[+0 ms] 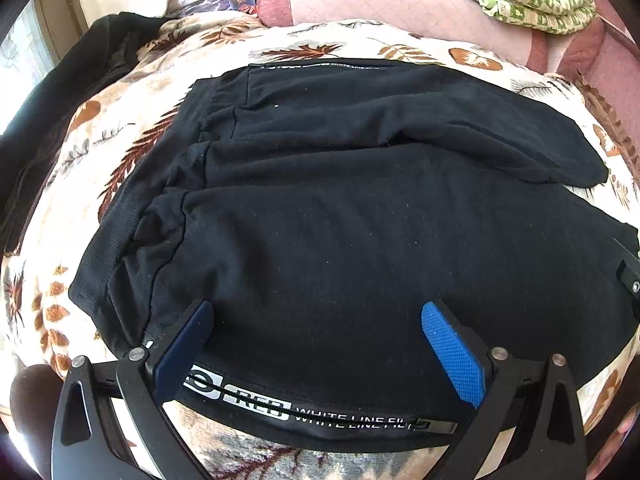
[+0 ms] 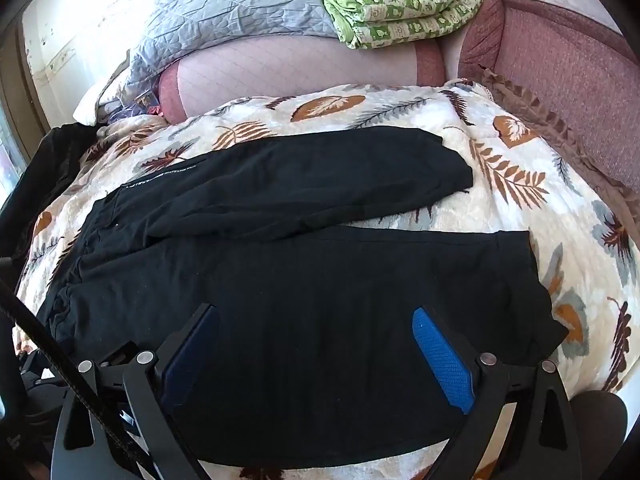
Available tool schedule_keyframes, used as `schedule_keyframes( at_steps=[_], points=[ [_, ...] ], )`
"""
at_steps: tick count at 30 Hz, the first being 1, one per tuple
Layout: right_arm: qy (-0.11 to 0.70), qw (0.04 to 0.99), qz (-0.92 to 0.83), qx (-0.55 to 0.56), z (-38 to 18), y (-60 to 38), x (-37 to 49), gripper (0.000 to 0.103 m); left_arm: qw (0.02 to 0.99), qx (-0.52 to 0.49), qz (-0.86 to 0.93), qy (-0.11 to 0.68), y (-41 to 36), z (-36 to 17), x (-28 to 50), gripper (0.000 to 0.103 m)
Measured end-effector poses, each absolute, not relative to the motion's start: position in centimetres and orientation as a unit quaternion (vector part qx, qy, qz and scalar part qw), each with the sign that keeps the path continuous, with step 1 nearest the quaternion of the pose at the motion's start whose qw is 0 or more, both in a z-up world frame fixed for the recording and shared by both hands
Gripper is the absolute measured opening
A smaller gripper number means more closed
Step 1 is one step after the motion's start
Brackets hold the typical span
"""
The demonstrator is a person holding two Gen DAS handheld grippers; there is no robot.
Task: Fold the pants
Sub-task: 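Position both grippers open at the waistband of the black pants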
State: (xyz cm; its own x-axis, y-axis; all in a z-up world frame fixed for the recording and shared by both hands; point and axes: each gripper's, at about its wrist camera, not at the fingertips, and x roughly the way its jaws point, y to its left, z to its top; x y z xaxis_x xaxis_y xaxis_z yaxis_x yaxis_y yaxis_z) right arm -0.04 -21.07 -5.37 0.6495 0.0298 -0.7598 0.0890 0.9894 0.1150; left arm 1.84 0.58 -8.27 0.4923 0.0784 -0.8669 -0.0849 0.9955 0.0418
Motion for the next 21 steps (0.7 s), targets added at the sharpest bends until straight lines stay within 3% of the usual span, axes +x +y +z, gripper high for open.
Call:
schedule_keyframes(
  at_steps=[13, 21],
  points=[
    [0.427, 0.902, -0.022, 0.063, -4.8, -20.9, -0.1, 0.099, 0.863, 0.013, 0.036, 0.505, 0.4, -7.9, 1.9, 0.103],
    [0.351, 0.933, -0.074, 0.037, -1.1, -21.7, -2.0, 0.099, 0.872, -0.030, 0.016, 0.489, 1.2, -6.3, 1.4, 0.103]
  ],
)
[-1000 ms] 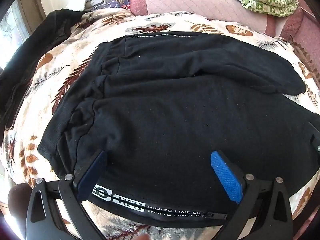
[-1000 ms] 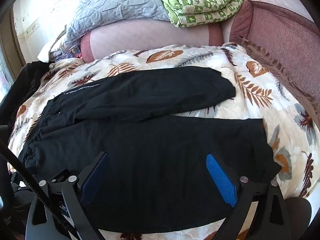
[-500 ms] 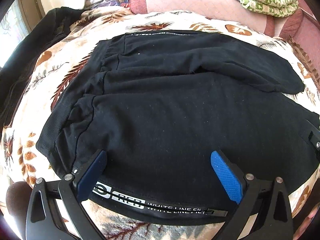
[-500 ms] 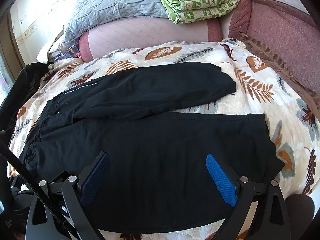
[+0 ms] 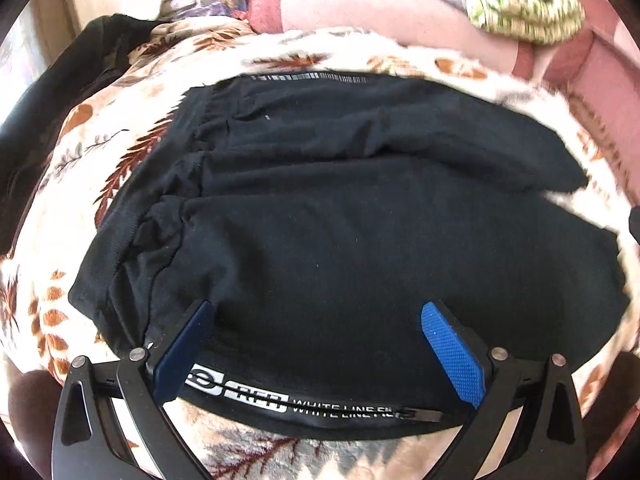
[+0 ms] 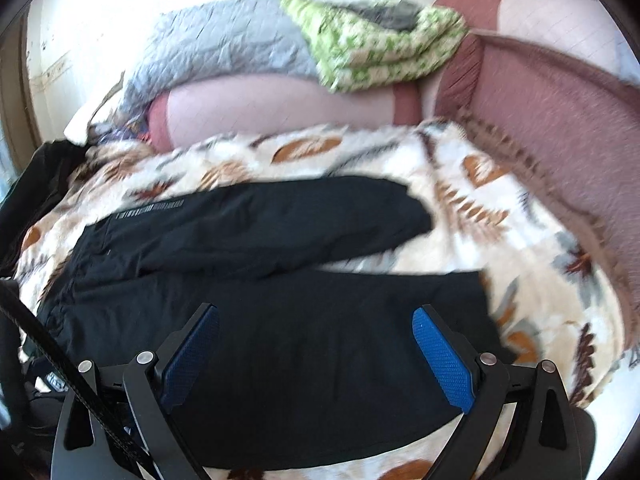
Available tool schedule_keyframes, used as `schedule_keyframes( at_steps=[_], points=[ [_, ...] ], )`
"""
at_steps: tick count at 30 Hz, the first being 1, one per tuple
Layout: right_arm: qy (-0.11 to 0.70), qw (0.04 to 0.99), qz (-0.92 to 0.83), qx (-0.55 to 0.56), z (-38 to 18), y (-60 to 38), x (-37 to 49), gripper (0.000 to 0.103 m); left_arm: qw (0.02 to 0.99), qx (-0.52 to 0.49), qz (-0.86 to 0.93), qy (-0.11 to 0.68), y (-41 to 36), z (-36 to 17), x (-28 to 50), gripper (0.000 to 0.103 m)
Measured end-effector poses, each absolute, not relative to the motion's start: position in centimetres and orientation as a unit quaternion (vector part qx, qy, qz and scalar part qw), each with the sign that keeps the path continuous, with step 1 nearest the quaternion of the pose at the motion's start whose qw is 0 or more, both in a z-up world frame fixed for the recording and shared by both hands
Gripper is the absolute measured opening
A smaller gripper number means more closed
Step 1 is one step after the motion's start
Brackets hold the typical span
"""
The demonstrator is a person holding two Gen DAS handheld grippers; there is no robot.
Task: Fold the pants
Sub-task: 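Position both grippers open at the waistband of the black pants, then close both grippers on the waistband edge of the pants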
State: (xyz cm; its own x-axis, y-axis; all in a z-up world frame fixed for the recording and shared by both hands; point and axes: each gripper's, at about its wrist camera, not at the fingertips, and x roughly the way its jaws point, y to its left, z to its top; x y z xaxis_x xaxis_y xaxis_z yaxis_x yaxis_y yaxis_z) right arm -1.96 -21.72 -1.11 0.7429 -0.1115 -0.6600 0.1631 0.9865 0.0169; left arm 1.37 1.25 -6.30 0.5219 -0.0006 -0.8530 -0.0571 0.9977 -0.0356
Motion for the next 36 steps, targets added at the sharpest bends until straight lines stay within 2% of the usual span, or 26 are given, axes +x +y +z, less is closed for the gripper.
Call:
schedule_keyframes(
  at_steps=[5, 7, 9, 10, 12, 19, 26, 30, 36],
  points=[
    [0.235, 0.961, -0.143, -0.024, 2.3, -20.9, -4.6, 0.103, 0.906, -0.023, 0.017, 0.421, 1.6, -2.4, 0.2, 0.103],
    [0.204, 0.970, -0.117, -0.055, 2.5, -19.8, -4.9, 0.103, 0.912, -0.022, 0.013, 0.409, 1.7, -1.3, 0.0, 0.103],
    [0.268, 0.959, -0.078, -0.052, 2.0, -19.4, -3.5, 0.102, 0.916, -0.016, 0.010, 0.402, 1.6, -0.2, -0.1, 0.103],
    [0.296, 0.953, -0.052, -0.030, 1.8, -19.5, -3.0, 0.098, 0.918, -0.009, 0.011, 0.397, 1.5, 0.3, -0.2, 0.103],
    [0.317, 0.948, -0.030, 0.004, 1.8, -19.7, -2.9, 0.097, 0.923, 0.006, 0.011, 0.385, 1.4, 1.6, -0.3, 0.103],
    [0.244, 0.964, -0.063, -0.088, 4.7, -18.1, -3.6, 0.099, 0.954, 0.030, 0.024, 0.297, 2.5, 9.0, 0.9, 0.103],
    [0.238, 0.967, -0.070, -0.051, 8.6, -20.4, 0.0, 0.101, 0.966, 0.016, 0.035, 0.255, 5.0, 14.5, 3.4, 0.103],
    [0.240, 0.968, -0.063, -0.044, 9.6, -21.2, 1.6, 0.102, 0.967, 0.015, 0.035, 0.251, 5.7, 13.9, 3.6, 0.103],
    [0.289, 0.956, -0.029, -0.030, 7.5, -23.8, 3.9, 0.102, 0.949, 0.033, 0.017, 0.314, 5.4, 10.5, 6.0, 0.103]
  ],
)
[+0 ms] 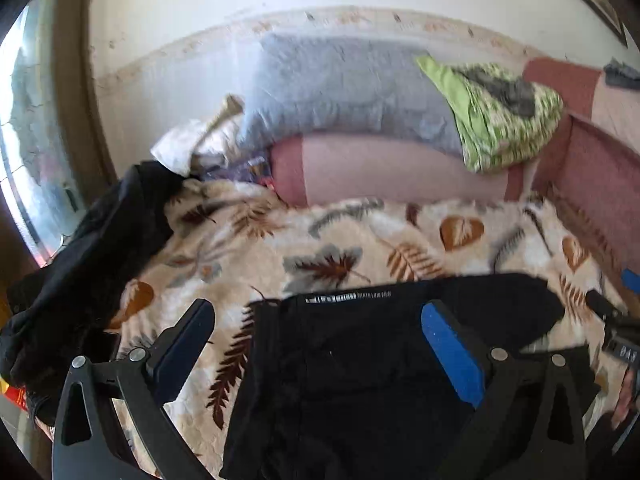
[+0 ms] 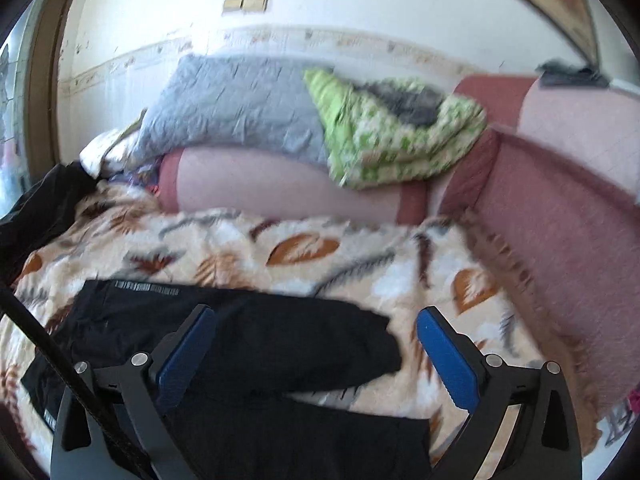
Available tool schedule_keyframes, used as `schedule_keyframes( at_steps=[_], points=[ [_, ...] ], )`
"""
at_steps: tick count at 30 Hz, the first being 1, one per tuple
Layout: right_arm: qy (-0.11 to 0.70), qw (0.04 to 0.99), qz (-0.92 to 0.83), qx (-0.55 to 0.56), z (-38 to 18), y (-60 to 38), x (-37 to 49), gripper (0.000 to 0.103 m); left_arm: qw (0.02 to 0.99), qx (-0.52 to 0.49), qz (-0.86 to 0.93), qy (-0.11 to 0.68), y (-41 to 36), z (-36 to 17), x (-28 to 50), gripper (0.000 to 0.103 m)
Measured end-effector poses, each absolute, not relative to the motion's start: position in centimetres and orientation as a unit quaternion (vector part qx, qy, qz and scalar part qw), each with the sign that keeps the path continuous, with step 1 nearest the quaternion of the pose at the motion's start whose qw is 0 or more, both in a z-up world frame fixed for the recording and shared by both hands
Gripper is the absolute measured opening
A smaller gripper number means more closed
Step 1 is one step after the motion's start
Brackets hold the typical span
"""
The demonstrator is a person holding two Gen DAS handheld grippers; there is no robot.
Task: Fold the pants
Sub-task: 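Close both grippers on the waistband edge of the pants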
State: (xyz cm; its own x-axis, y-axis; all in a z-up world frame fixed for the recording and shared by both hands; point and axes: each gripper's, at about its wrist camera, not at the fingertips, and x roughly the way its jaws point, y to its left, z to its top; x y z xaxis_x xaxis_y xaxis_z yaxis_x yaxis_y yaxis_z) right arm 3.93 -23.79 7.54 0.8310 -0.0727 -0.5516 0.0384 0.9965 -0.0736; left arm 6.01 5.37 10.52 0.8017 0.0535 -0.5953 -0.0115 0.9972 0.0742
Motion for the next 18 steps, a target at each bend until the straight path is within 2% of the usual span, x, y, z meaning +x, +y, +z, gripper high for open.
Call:
schedule_keyframes(
  at_steps=[6, 7, 8, 10, 11, 18],
  points=[
    [0.363, 0.931, 0.001, -0.048, 3.4, -26.9, 9.0, 0.102, 0.925, 0.045, -0.083, 0.367, 4.6, 6.8, 11.9, 0.103],
    [0.376, 0.926, 0.010, -0.044, 2.8, -27.6, 10.2, 0.099, 0.918, 0.045, -0.096, 0.382, 4.5, 5.9, 13.7, 0.102],
    [0.387, 0.921, 0.013, -0.042, 2.2, -28.4, 11.6, 0.097, 0.914, 0.046, -0.102, 0.391, 4.4, 5.2, 14.9, 0.101],
    [0.407, 0.912, 0.017, -0.037, 1.1, -29.8, 14.0, 0.096, 0.901, 0.043, -0.116, 0.415, 4.2, 3.7, 17.5, 0.089],
    [0.417, 0.908, 0.020, -0.034, 0.5, -30.5, 15.2, 0.095, 0.893, 0.037, -0.127, 0.429, 4.1, 2.8, 18.9, 0.086],
    [0.475, 0.870, 0.136, -0.015, -3.3, -31.8, 23.0, 0.093, 0.853, 0.063, -0.198, 0.478, 1.5, -1.9, 25.5, 0.085]
  ],
)
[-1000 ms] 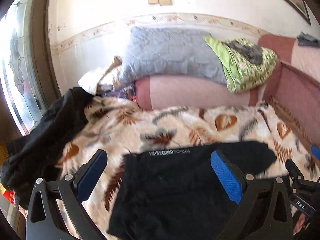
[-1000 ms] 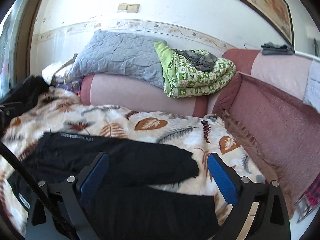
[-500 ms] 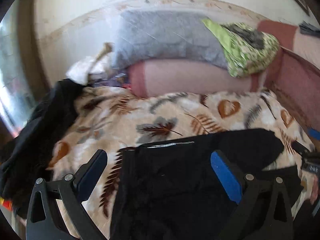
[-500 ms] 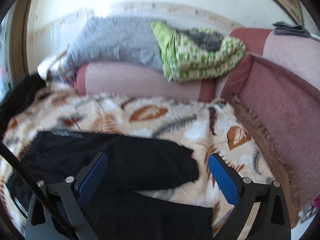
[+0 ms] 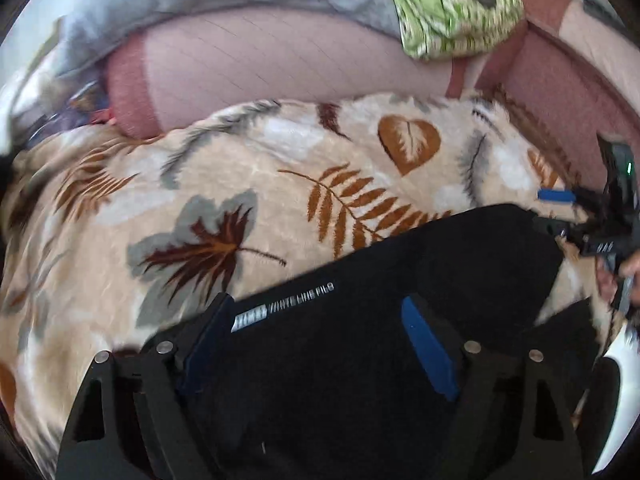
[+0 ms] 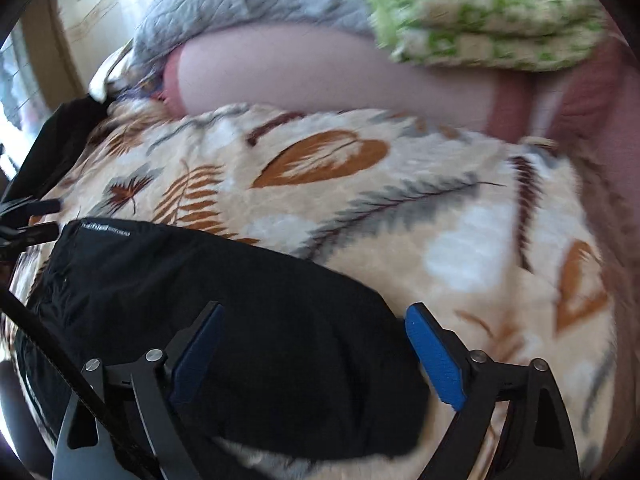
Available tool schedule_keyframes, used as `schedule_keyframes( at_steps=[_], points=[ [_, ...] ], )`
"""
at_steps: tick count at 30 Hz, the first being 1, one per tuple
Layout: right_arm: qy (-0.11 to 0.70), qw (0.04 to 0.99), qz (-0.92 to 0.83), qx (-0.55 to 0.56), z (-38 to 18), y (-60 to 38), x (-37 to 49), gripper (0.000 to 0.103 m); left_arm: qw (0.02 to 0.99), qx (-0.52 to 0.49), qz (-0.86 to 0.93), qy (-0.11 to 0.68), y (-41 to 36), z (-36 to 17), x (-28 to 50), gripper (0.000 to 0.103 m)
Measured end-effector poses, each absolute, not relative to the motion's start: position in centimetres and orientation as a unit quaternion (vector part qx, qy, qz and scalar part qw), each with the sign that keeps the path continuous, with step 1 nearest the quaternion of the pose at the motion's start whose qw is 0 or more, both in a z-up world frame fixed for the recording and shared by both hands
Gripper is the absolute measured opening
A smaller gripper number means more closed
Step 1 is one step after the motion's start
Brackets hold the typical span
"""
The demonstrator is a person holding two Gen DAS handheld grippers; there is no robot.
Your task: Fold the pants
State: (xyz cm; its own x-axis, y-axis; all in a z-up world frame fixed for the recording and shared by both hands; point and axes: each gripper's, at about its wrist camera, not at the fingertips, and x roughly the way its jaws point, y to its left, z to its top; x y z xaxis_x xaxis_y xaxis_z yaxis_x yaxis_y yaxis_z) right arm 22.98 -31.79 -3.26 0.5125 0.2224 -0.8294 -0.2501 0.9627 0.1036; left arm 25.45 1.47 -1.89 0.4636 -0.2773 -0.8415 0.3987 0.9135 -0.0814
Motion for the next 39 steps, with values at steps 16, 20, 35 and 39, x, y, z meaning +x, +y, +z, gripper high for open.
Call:
schedule_keyframes(
  at_steps=[16, 20, 35, 39],
  points=[
    [0.527, 0.823, 0.215, -0.007, -8.9, -30.2, 31.1, 0.093, 0.788, 0.159, -0.270, 0.530, -2.1, -9.7, 30.3, 0.089],
    [0.525, 0.820, 0.227, -0.020, -9.0, -29.4, 30.6, 0.085, 0.785, 0.154, -0.271, 0.535, -2.1, -9.3, 30.3, 0.066],
    [0.482, 0.845, 0.233, 0.006, -3.1, -28.9, 23.7, 0.004, 0.836, 0.124, -0.263, 0.466, -1.3, -0.6, 21.0, 0.011],
    [0.464, 0.853, 0.237, 0.015, -0.6, -28.6, 19.0, 0.004, 0.855, 0.107, -0.242, 0.445, -0.5, 0.8, 15.2, 0.000]
  ],
)
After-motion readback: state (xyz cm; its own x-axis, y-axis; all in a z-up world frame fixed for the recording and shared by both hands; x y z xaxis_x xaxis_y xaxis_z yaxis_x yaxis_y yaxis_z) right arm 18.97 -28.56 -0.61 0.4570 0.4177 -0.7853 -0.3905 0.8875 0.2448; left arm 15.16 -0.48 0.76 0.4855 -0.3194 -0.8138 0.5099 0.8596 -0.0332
